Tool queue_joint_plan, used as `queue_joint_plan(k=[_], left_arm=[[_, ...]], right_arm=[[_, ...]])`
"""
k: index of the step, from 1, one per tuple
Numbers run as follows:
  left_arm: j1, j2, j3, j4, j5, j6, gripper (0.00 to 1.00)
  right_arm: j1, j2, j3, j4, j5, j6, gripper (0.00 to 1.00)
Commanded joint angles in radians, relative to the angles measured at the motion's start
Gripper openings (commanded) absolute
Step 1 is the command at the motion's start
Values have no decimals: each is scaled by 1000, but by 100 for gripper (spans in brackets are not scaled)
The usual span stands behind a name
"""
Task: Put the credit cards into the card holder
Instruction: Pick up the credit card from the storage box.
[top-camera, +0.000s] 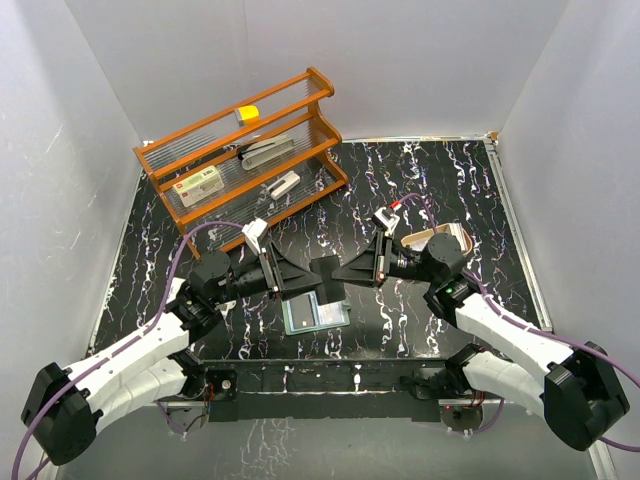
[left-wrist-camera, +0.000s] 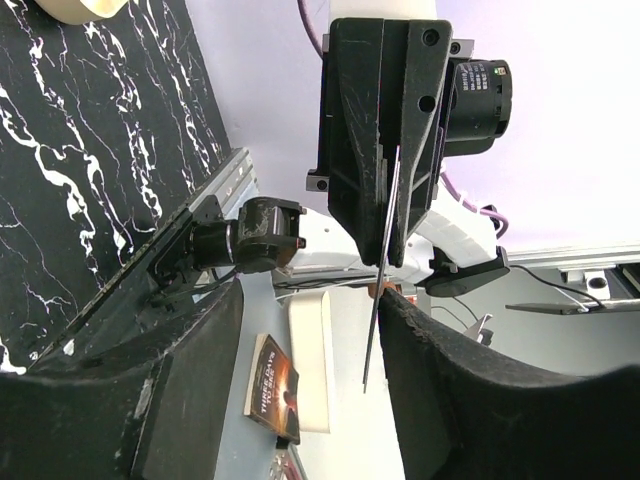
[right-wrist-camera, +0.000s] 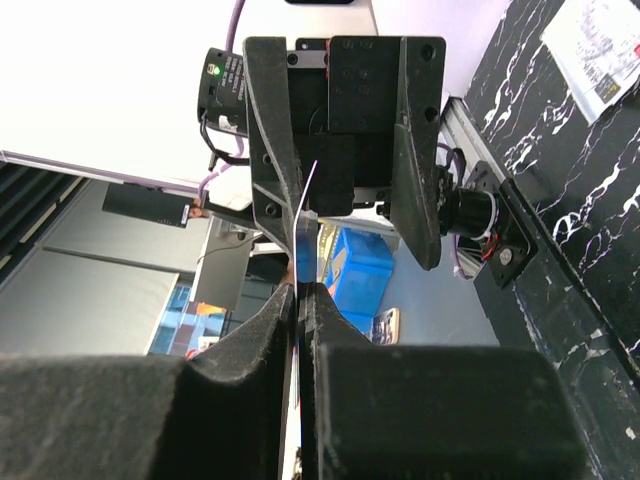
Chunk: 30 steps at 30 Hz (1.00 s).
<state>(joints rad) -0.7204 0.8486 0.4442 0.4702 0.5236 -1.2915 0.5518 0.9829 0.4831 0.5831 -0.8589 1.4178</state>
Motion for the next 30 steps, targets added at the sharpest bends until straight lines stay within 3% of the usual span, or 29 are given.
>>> queue_joint_plan(k=[1, 3, 6, 10, 15, 23, 25, 27, 30], left_arm=[[0, 29, -22, 2, 9, -1, 50], [0, 37, -35, 9, 6, -4, 42], [-1, 34, -36, -21, -4, 29, 21], [3, 36, -24, -68, 7, 89, 0], [7, 47, -9, -113, 40, 138, 0], [9, 62, 14, -142, 66, 156, 6], [9, 71, 13, -122, 80, 145, 12], [9, 82, 15, -96, 91, 125, 25], [9, 80, 9, -33, 92, 77, 33]], right_arm=[[8, 12, 40, 140, 84, -7, 0], [8, 21, 53, 124, 87, -23, 0], [8, 27, 50, 105, 64, -33, 1], [8, 30, 66, 77, -30, -48, 13], [8, -19, 69, -25, -62, -93, 13], [8, -33, 64, -32, -47, -103, 9], [8, -31, 90, -72, -19, -141, 8], [8, -32, 102, -49, 27, -131, 5], [8, -22, 111, -2, 83, -110, 3]])
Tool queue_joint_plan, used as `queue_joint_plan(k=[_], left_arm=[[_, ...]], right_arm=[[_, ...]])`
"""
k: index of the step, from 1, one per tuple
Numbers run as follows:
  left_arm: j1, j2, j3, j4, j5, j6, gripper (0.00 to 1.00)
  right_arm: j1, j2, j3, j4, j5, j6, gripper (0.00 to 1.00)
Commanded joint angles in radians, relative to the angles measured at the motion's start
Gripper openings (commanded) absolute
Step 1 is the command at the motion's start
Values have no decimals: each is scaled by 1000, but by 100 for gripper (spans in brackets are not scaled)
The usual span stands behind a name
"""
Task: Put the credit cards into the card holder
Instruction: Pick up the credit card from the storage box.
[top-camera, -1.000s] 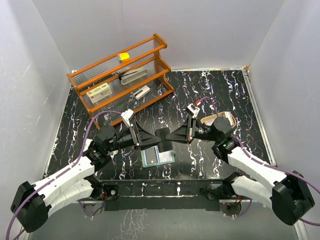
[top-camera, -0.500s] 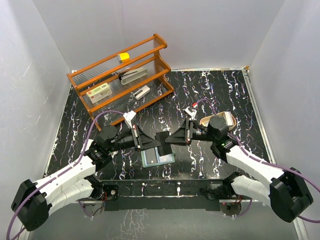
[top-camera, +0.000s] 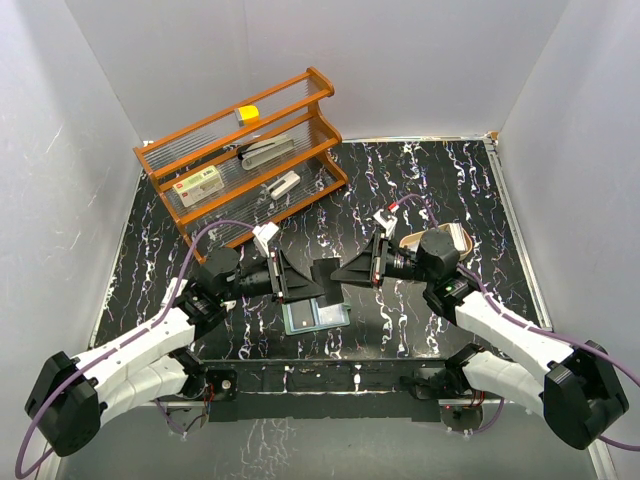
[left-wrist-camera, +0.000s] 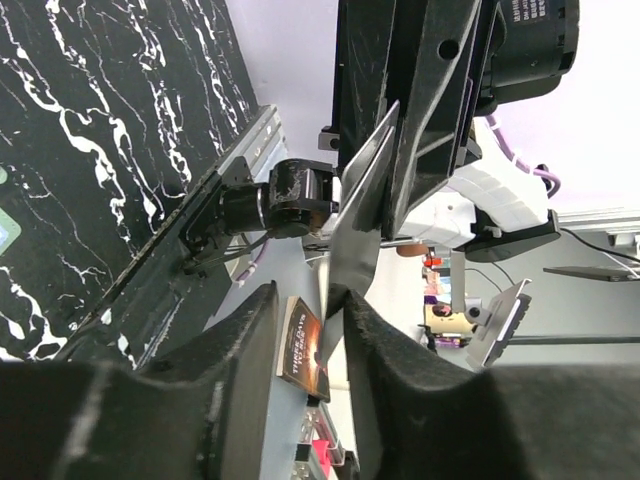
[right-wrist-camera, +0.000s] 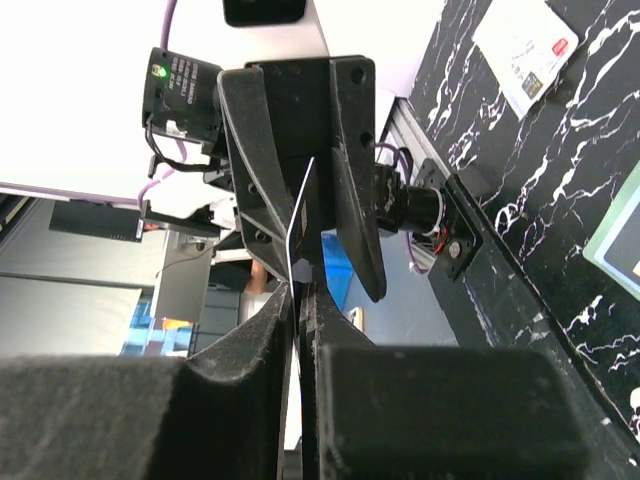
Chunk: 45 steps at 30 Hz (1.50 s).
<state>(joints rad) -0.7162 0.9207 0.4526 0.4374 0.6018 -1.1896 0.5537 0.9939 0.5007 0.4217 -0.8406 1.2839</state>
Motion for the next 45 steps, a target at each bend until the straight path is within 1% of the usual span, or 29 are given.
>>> queue_joint_plan(k=[1, 3, 4, 7, 9, 17, 20, 24, 26, 29, 31, 35, 41, 45], left_arm=[[5, 4, -4, 22, 13, -44, 38], [5, -4, -16, 61, 5, -76, 47], [5, -8, -21, 80, -1, -90, 48], [5, -6, -39, 138, -6, -127, 49], [5, 5, -40, 162, -4, -139, 47], [4, 10, -41, 179, -1, -152, 47], [4, -5, -25, 126, -7, -121, 47], [4, -38, 12, 19, -26, -64, 55], [4, -72, 36, -66, -57, -21, 58], [5, -131, 113, -295, -170, 62, 59], [5, -169, 153, -359, -223, 88, 61], [6, -196, 167, -335, -229, 82, 62], [6, -155, 156, -266, -173, 47, 62], [6, -137, 150, -241, -166, 34, 61]], right_arm=[[5, -32, 95, 164, 84, 29, 3], [6, -30, 92, 187, 120, 48, 3], [5, -31, 89, 199, 139, 55, 3], [6, -39, 75, 222, 190, 68, 3], [5, -38, 69, 238, 208, 77, 3], [6, -32, 55, 252, 227, 87, 2], [6, -28, 63, 240, 208, 68, 3], [5, -11, 67, 195, 122, 25, 4], [6, -4, 68, 194, 57, 9, 5], [6, -11, 89, 124, -7, -47, 5], [6, -19, 100, 109, -27, -65, 5], [6, -9, 108, 111, -60, -69, 5], [6, -3, 83, 164, -55, -34, 5], [7, -2, 79, 169, -73, -32, 5]])
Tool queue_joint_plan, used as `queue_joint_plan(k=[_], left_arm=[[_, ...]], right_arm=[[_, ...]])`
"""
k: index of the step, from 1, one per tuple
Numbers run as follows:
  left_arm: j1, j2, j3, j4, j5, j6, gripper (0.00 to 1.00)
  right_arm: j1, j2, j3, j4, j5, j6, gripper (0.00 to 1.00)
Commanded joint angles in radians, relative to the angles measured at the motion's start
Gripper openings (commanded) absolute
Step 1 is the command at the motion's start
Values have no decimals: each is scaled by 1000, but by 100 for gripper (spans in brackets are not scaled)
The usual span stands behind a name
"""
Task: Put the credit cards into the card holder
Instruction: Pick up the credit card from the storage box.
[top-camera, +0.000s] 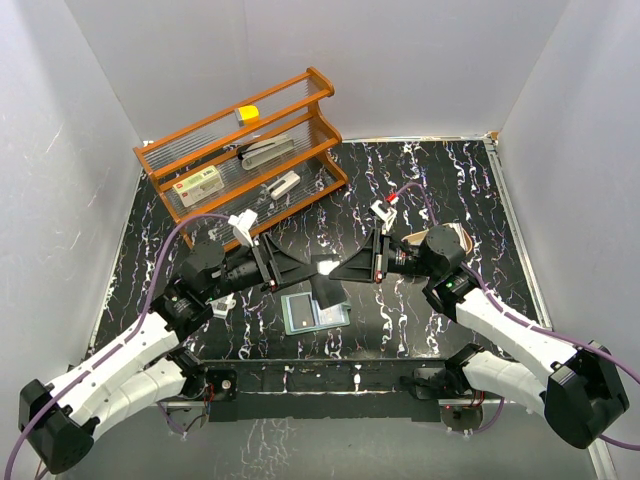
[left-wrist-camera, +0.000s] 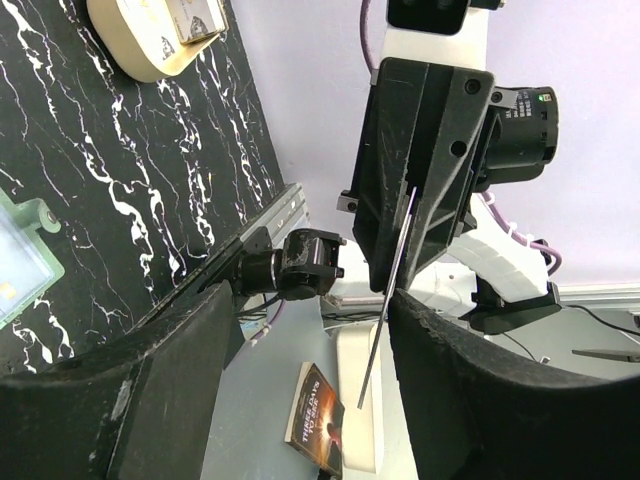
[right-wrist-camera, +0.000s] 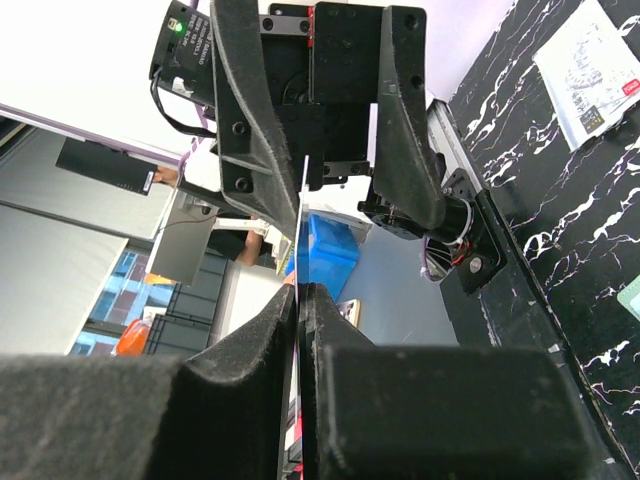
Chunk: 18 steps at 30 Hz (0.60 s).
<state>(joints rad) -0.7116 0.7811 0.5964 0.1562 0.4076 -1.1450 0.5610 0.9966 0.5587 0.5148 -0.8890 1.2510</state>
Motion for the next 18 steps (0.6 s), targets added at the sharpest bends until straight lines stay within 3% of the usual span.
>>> queue_joint_plan(k=[1, 10, 18], left_arm=[[1, 7, 3, 52, 29, -17, 61], [1, 13, -26, 164, 47, -102, 45], [1, 44, -49, 181, 77, -118, 41]], right_arm=[[-1, -5, 20, 76, -30, 0, 5], [0, 1, 3, 88, -44, 4, 5], [2, 37, 4, 213, 24, 83, 5]])
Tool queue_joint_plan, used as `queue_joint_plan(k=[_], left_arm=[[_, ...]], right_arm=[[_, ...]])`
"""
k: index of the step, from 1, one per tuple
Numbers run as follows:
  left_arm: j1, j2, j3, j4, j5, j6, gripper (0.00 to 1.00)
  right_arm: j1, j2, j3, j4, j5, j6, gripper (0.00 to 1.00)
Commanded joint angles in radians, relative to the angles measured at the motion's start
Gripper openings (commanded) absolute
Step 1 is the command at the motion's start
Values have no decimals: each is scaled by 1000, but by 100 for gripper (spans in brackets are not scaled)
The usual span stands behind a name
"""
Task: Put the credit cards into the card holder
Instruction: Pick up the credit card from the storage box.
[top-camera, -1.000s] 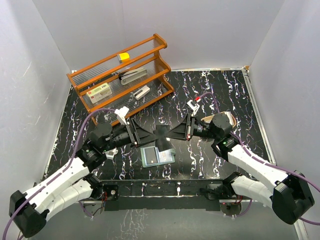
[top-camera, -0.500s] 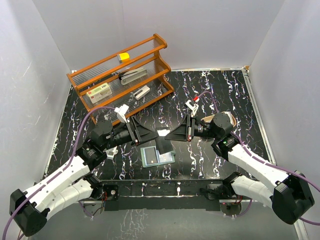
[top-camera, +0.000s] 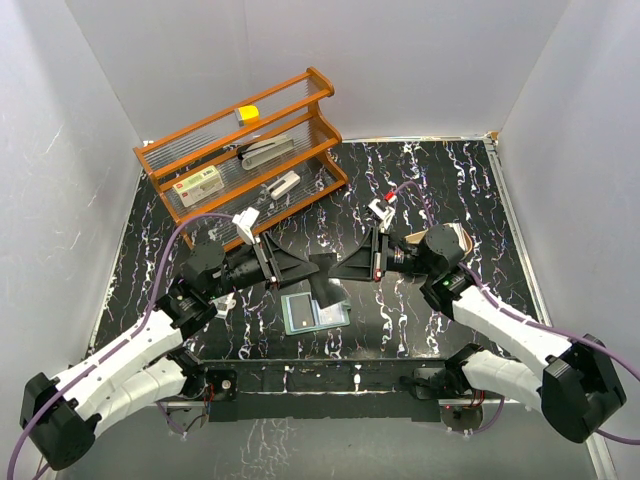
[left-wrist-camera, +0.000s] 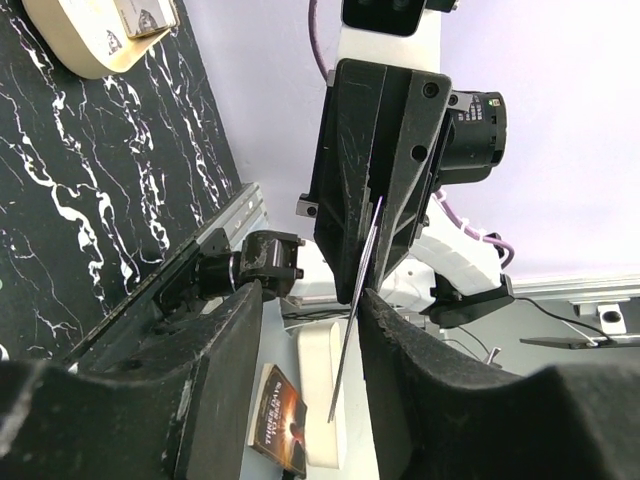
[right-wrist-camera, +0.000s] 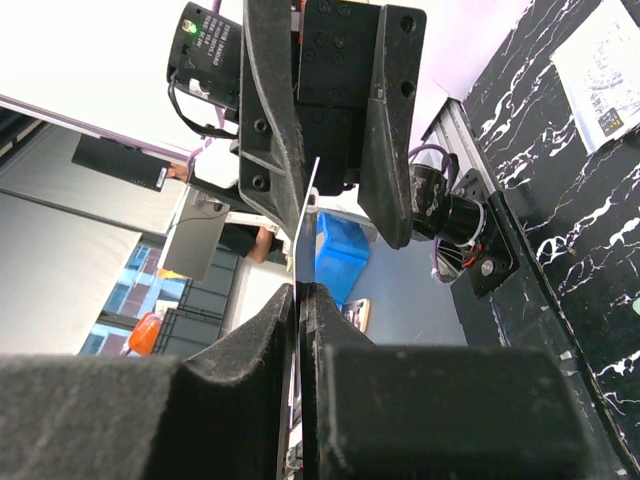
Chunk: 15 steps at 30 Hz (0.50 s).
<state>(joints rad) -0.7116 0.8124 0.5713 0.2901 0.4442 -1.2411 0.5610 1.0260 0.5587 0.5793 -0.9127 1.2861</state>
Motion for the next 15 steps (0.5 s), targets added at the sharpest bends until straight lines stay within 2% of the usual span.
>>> queue_joint_plan(k=[1, 12, 14, 15], left_arm=[[1, 16, -34, 68, 43, -33, 39], [1, 26, -88, 170, 42, -75, 32], [1, 25, -89, 171, 40, -74, 27], [0, 22, -89, 166, 38, -68, 21]], right_arm=[[2, 12, 4, 167, 61, 60, 4], [23, 90, 12, 256, 100, 104, 5], [31, 99, 9, 254, 93, 102, 5], [32, 102, 7, 248, 80, 98, 6]])
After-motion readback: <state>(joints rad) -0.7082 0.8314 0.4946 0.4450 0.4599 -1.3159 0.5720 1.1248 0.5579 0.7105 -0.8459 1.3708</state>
